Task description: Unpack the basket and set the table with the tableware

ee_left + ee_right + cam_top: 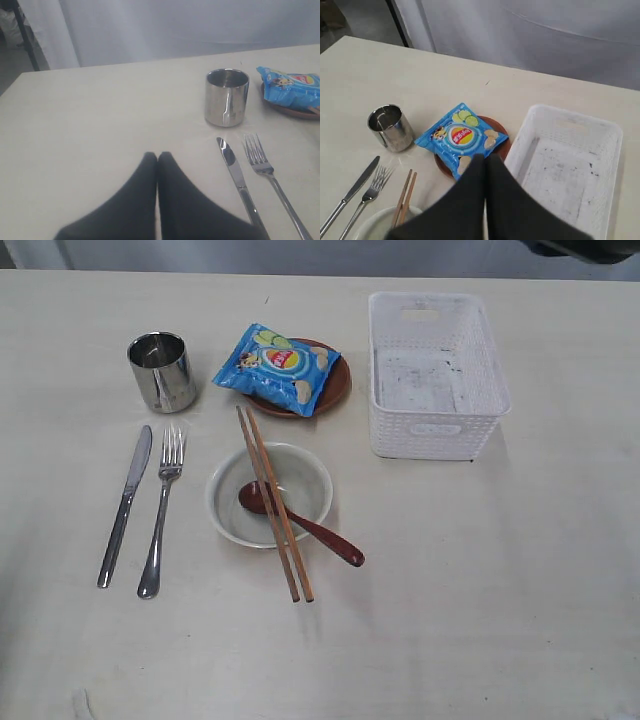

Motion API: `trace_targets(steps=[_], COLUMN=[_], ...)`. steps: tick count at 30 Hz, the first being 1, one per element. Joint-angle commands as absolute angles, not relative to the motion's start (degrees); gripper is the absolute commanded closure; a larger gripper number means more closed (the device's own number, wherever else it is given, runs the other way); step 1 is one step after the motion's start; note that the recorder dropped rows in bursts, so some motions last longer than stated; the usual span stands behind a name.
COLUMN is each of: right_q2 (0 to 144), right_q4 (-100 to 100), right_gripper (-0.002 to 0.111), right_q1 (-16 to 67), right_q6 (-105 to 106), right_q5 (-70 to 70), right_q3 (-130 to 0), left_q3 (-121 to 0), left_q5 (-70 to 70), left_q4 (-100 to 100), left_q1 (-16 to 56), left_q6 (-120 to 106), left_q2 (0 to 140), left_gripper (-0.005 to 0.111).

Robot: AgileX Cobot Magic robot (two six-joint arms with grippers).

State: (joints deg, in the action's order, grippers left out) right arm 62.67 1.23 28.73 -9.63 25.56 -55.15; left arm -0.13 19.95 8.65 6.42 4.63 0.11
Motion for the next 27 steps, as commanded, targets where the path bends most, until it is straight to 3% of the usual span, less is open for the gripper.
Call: trace_targets(steps=[1,8,14,23,27], right_q2=[60.9,60.78,51.84,24.86,17.11], right_q4=[1.3,1.3,1.05,-8.59,-7.52], right_gripper=[0.109,0.109,0.109,0.109,0.109], right_q1=[28.82,29.08,28.71,2.84,-2.58], right_q6=[-9.82,-9.82,-9.82,-9.67,-7.68], right_q5=[25.56,25.56,24.26,21.13,21.4], right_q3=[-54.93,-54.93,-52.38,-34.51,-27.69], left_q3=[0.0,0.0,0.0,0.0,0.0], left_q5=[19.92,19.92,19.92,19.92,19.92], left_q4=[8.5,8.5,8.5,8.5,8.5], left_q1=[6.77,6.77,6.77,6.77,6.77], left_q6=[4.76,4.76,4.76,4.76,4.76], left_q2=[0.0,0.0,0.0,0.0,0.0], left_gripper=[0.107,0.107,0.107,0.107,0.107])
